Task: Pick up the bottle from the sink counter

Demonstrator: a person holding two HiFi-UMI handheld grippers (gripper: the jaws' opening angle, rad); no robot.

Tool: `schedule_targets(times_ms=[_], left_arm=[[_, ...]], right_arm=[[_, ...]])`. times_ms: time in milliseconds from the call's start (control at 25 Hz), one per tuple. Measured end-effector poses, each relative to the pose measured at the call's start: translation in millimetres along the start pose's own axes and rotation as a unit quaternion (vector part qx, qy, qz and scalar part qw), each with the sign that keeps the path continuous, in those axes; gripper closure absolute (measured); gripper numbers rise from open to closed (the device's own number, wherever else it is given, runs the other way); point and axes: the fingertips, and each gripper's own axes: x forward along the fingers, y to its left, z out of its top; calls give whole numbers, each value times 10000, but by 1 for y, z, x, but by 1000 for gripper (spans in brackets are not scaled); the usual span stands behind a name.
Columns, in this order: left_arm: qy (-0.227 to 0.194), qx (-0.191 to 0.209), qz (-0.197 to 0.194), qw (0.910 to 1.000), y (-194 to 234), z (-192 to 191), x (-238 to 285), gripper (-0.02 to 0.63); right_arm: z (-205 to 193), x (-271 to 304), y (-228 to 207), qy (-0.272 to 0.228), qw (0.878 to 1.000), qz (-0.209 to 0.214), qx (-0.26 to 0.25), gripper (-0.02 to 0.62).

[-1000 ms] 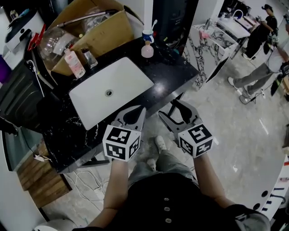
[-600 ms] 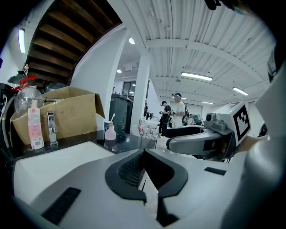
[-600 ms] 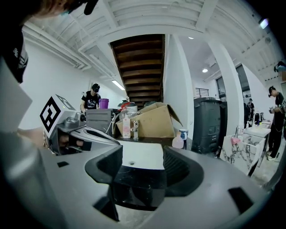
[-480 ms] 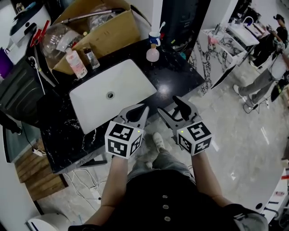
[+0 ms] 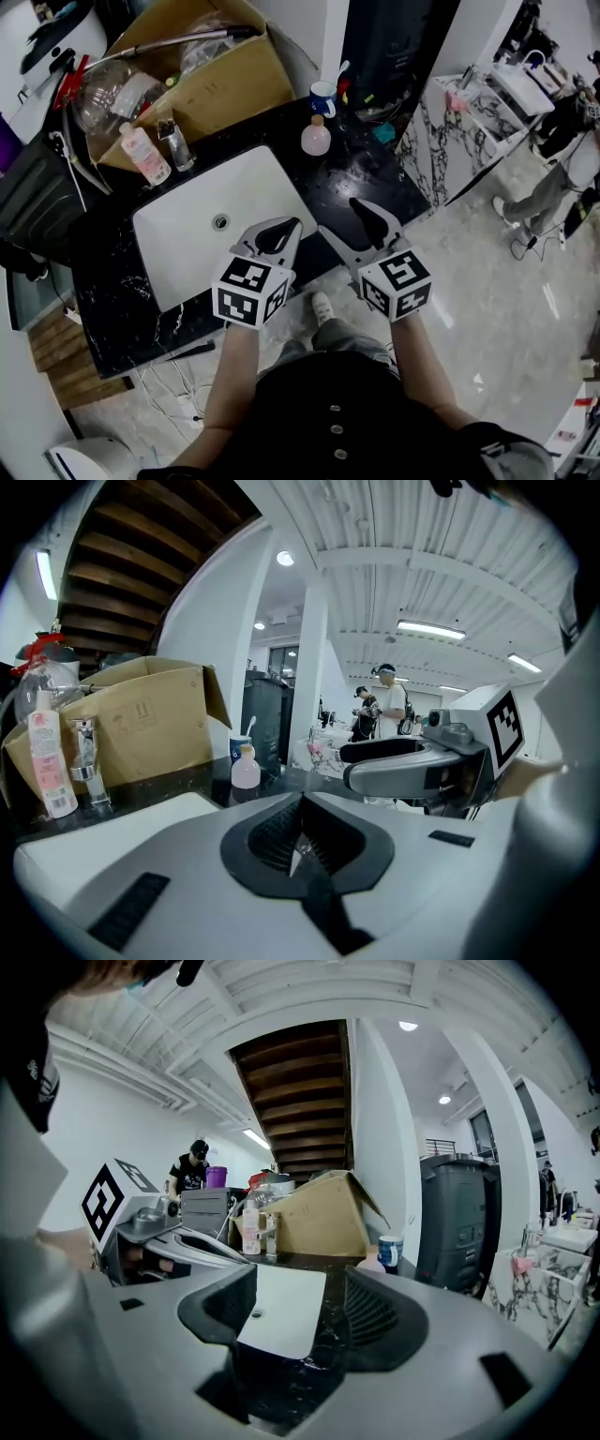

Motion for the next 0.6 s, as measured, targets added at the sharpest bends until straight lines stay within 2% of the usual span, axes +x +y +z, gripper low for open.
schedule_targets(times_ms=[600], left_arm=[[24,-119,556,9984,49,40,81,588]], right_arm=[[20,69,-84,-42,9983,578,-44,314]])
